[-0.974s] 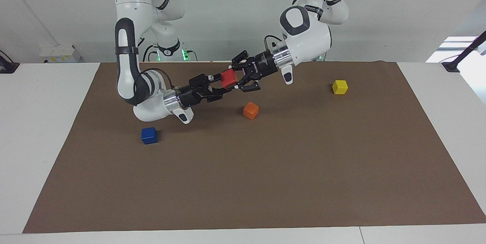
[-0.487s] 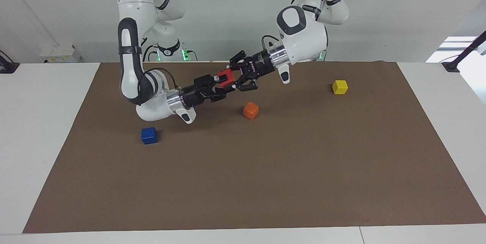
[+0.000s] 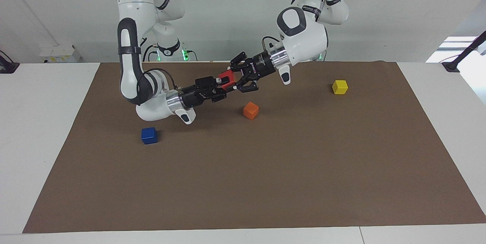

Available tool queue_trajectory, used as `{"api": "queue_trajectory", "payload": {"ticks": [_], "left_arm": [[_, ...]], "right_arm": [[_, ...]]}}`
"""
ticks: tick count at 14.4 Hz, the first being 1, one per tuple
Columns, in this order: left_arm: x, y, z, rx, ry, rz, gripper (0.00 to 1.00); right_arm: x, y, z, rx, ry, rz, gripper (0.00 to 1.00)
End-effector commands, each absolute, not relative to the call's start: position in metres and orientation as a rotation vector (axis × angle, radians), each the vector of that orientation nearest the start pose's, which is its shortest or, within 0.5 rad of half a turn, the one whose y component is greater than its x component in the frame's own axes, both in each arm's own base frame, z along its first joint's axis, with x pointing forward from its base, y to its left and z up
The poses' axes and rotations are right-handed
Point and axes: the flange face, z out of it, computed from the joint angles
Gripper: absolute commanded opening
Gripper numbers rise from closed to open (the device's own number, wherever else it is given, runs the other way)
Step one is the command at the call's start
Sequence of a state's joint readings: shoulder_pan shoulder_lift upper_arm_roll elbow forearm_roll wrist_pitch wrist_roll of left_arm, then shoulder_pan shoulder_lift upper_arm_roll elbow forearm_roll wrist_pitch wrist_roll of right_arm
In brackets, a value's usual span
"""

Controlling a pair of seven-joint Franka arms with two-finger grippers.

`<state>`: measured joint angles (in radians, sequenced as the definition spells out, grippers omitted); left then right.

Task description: Transfer red block to right arm and stack on blue block

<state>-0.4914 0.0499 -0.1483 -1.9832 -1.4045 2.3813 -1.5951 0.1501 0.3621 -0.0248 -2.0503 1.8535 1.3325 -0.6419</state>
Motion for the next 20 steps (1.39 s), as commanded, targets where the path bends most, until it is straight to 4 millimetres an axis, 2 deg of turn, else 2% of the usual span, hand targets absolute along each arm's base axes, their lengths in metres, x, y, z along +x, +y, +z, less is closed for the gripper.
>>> {"api": "queue_trajectory", "payload": {"ticks": [1,3,4,5,6,10,12,15,19,20], "left_arm": [[0.47,-0.364,0.489,1.253,1.775,-1.061,0.0],[0.469,-0.364,0.489,1.253,1.774,-1.061,0.0],[0.47,-0.365,0.49,1.253,1.771,-1.06,0.21],[0.471,-0.363,0.49,1.249,1.773,-1.057,0.96],[0.471,-0.363,0.49,1.25,1.772,-1.059,1.0],[0.475,-0.358,0.49,1.245,1.774,-1.051,1.0],[0.475,-0.355,0.487,1.298,1.721,-1.015,1.0],[0.49,-0.311,0.48,1.357,1.64,-1.002,1.0],[0.512,-0.235,0.466,1.421,1.524,-0.998,1.0],[0.515,-0.217,0.461,1.487,1.488,-0.973,1.0]], "right_arm": [[0.551,0.195,0.342,-1.233,0.068,0.199,0.0],[0.551,0.195,0.342,-1.233,0.069,0.2,0.0],[0.552,0.195,0.343,-1.232,0.07,0.201,0.0],[0.552,0.195,0.344,-1.233,0.068,0.201,0.0],[0.552,0.195,0.344,-1.233,0.068,0.201,0.0],[0.552,0.195,0.344,-1.233,0.068,0.201,0.0],[0.552,0.195,0.344,-1.234,0.069,0.2,0.0],[0.552,0.195,0.344,-1.234,0.073,0.206,0.0],[0.553,0.195,0.345,-1.236,0.074,0.206,0.0],[0.554,0.194,0.344,-1.24,0.079,0.201,0.0]]}}
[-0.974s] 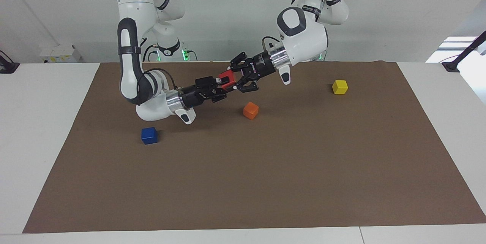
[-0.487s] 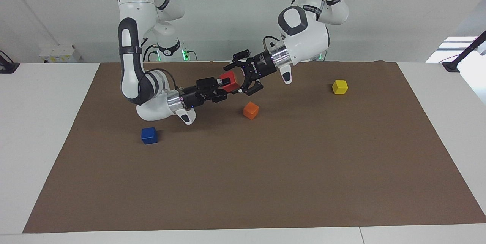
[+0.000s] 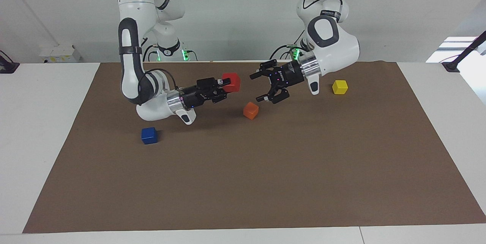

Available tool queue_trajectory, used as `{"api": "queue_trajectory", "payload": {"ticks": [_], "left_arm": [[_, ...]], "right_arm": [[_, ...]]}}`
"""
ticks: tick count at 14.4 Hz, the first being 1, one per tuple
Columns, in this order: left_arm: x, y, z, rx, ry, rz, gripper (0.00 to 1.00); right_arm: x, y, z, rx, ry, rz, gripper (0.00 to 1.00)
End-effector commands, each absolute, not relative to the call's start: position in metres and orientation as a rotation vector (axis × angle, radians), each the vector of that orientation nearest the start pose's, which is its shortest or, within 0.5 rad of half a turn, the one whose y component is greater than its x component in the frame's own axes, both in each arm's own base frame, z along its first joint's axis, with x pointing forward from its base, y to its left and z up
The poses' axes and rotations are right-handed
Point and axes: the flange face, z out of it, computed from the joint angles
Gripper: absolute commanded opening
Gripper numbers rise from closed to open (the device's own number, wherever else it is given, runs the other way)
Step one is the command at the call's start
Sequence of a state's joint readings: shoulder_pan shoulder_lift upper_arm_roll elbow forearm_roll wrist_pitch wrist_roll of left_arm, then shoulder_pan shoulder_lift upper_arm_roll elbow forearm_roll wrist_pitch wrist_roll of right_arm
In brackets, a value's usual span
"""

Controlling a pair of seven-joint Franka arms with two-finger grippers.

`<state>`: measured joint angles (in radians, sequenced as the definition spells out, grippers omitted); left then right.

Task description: Transfer red block to right arm and stack on blue block

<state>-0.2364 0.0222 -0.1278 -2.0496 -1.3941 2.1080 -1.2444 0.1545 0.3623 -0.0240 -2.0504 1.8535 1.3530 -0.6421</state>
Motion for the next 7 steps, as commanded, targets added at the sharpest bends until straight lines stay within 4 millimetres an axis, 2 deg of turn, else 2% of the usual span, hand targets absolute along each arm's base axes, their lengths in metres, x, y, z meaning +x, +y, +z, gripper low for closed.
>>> {"api": "queue_trajectory", "payload": {"ticks": [1,4,7], "left_arm": [[0.519,-0.196,0.459,1.557,1.458,-0.948,1.0],[0.523,-0.147,0.452,1.782,1.373,-0.853,1.0],[0.529,-0.108,0.452,2.033,1.253,-0.735,1.0]], "right_arm": [[0.554,0.195,0.345,-1.243,0.08,0.199,0.0],[0.555,0.194,0.345,-1.247,0.083,0.196,0.0],[0.557,0.194,0.349,-1.254,0.09,0.195,0.0]]}}
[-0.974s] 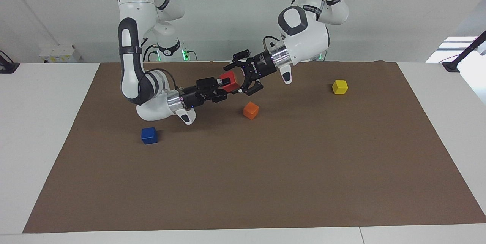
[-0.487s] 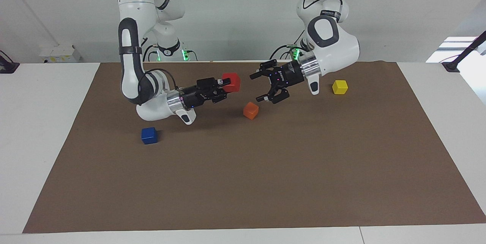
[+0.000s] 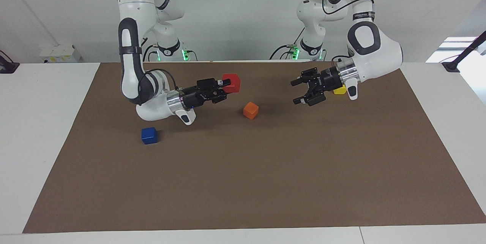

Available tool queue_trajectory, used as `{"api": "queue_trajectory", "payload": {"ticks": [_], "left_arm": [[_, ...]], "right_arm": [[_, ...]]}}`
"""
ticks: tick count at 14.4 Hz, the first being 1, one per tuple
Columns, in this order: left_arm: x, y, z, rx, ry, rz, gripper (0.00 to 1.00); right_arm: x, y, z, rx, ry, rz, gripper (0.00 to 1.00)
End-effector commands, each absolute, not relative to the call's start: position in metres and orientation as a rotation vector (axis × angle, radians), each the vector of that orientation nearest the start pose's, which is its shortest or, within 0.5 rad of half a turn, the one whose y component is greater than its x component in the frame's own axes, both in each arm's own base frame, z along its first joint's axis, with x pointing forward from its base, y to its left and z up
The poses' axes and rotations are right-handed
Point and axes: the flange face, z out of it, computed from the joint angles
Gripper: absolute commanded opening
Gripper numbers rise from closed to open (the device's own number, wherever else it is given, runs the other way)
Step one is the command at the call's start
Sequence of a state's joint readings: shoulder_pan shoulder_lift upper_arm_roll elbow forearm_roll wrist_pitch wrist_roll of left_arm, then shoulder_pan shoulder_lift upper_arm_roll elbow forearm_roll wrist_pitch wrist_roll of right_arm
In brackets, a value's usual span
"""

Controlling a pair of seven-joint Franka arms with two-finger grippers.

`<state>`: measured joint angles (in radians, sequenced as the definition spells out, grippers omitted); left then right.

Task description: Transfer red block to right arm and stack on blue block

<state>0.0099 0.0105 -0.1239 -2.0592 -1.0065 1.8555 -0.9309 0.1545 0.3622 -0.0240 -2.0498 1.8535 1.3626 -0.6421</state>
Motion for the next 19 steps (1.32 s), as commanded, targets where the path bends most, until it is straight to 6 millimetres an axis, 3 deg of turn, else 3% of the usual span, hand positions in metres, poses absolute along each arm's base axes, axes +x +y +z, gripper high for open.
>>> {"api": "queue_trajectory", "payload": {"ticks": [1,4,8,13,16,19], "left_arm": [[0.532,-0.091,0.453,2.116,1.206,-0.698,1.0],[0.539,-0.065,0.453,2.36,1.112,-0.592,1.0],[0.55,-0.038,0.462,2.59,0.965,-0.52,1.0],[0.552,-0.011,0.482,2.91,0.617,-0.432,1.0],[0.548,-0.005,0.496,2.975,0.432,-0.379,1.0],[0.55,-0.015,0.521,3.036,0.279,-0.308,1.0]], "right_arm": [[0.558,0.193,0.358,-1.263,0.1,0.198,0.0],[0.567,0.187,0.387,-1.332,0.148,0.167,0.0],[0.573,0.161,0.46,-1.694,0.185,0.066,0.0],[0.583,0.114,0.482,-1.894,0.184,0.044,0.0],[0.597,0.084,0.522,-2.171,0.186,0.032,0.0],[0.601,0.064,0.557,-2.491,0.169,-0.004,0.0]]}}
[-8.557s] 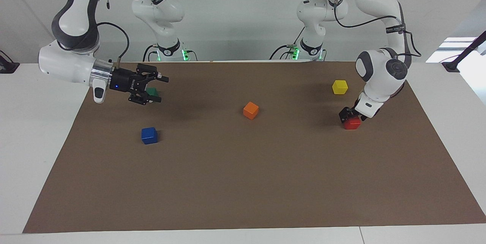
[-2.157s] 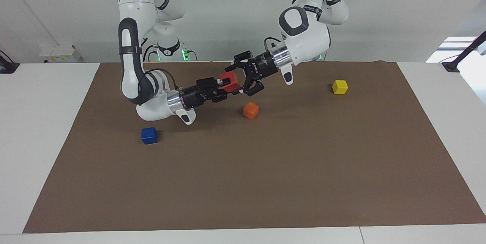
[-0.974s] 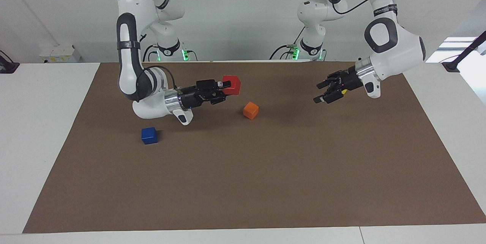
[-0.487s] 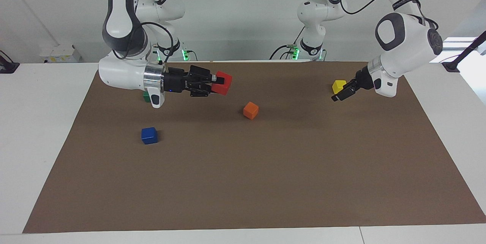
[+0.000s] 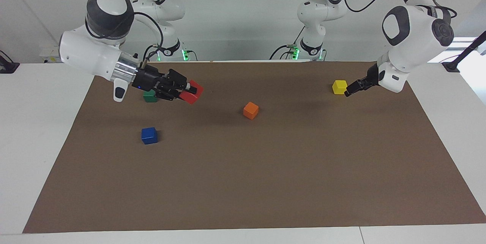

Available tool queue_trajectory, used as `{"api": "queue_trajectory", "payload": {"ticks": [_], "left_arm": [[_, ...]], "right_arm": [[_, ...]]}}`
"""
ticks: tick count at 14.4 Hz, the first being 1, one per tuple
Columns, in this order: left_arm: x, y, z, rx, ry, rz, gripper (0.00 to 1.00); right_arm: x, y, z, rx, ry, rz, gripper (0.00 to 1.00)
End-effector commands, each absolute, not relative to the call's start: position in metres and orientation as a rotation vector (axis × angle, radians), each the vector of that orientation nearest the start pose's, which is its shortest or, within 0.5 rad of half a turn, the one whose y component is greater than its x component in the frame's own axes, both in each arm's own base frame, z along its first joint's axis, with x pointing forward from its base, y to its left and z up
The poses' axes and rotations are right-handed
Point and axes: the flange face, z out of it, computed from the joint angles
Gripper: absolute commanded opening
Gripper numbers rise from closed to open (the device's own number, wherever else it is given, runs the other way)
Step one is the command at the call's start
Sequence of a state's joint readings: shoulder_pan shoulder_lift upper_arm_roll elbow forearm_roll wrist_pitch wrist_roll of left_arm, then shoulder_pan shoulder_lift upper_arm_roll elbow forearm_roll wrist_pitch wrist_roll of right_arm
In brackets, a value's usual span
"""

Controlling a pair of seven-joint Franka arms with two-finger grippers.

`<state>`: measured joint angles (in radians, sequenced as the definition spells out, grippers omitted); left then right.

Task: Transfer red block to right arm and stack on blue block
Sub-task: 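Carry the red cube with the right gripper above the blue cube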

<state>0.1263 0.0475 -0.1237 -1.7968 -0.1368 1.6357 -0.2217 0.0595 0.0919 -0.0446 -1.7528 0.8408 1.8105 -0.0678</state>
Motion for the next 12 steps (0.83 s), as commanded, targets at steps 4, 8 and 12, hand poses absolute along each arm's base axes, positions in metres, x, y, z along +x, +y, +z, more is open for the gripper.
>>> {"api": "queue_trajectory", "payload": {"ticks": [4,8,12], "left_arm": [[0.545,-0.004,0.555,-3.193,-0.319,0.193,1.0],[0.542,-0.02,0.569,-3.112,-0.213,0.246,1.0],[0.545,-0.03,0.553,-3.123,-0.188,0.209,1.0]], "right_arm": [[0.594,0.057,0.554,-2.787,0.117,0.078,0.0],[0.59,0.036,0.509,-2.917,0.162,0.336,0.0],[0.585,0.02,0.463,-2.904,0.086,0.555,0.0]]}}
